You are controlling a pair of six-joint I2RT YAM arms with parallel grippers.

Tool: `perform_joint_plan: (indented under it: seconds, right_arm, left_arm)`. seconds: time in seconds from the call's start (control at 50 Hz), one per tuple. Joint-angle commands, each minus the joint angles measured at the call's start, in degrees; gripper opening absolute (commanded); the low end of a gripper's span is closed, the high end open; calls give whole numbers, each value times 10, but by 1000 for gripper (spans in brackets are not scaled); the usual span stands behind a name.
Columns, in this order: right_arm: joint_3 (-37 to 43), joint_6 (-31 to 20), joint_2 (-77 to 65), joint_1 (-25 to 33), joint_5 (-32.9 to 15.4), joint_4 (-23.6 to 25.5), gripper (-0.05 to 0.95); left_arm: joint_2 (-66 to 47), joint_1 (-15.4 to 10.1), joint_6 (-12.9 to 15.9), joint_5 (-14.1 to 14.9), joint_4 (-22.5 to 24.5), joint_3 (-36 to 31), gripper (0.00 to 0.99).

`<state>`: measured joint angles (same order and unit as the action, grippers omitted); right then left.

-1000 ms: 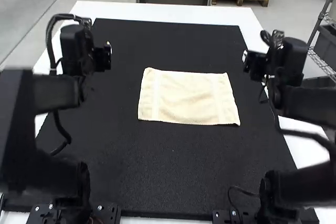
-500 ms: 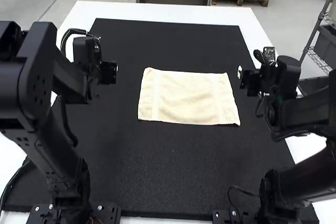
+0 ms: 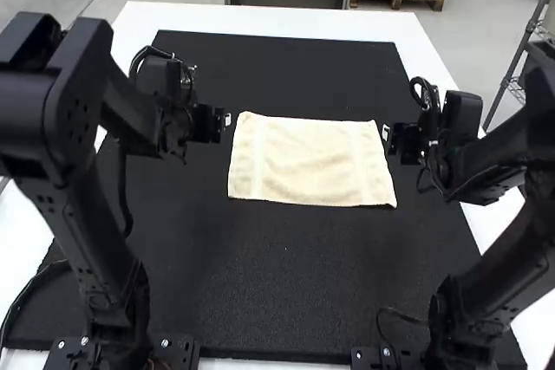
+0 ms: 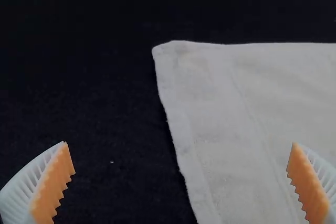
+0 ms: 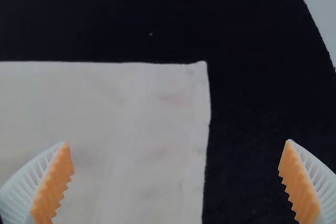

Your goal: Fold the towel.

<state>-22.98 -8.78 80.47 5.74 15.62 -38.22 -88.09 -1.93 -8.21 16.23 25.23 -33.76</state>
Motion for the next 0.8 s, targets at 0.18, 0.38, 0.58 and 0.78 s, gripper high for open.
perform_joint_plan:
  seconds: [0.18,0.38,0.58,0.78]
  right_arm:
    - [-47,21,31,-8,31,-4,905]
    - [-74,32,72,-23,30,-5,905]
    - [-97,33,123,-27,28,-13,905]
    - [-119,33,183,-27,32,-31,905]
  left_arm:
    - [-67,-4,-25,28,3,-51,957]
    - [-113,-4,-13,19,10,-77,959]
    - [-144,-4,6,18,10,-101,959]
    - [-172,-4,16,17,6,-134,959]
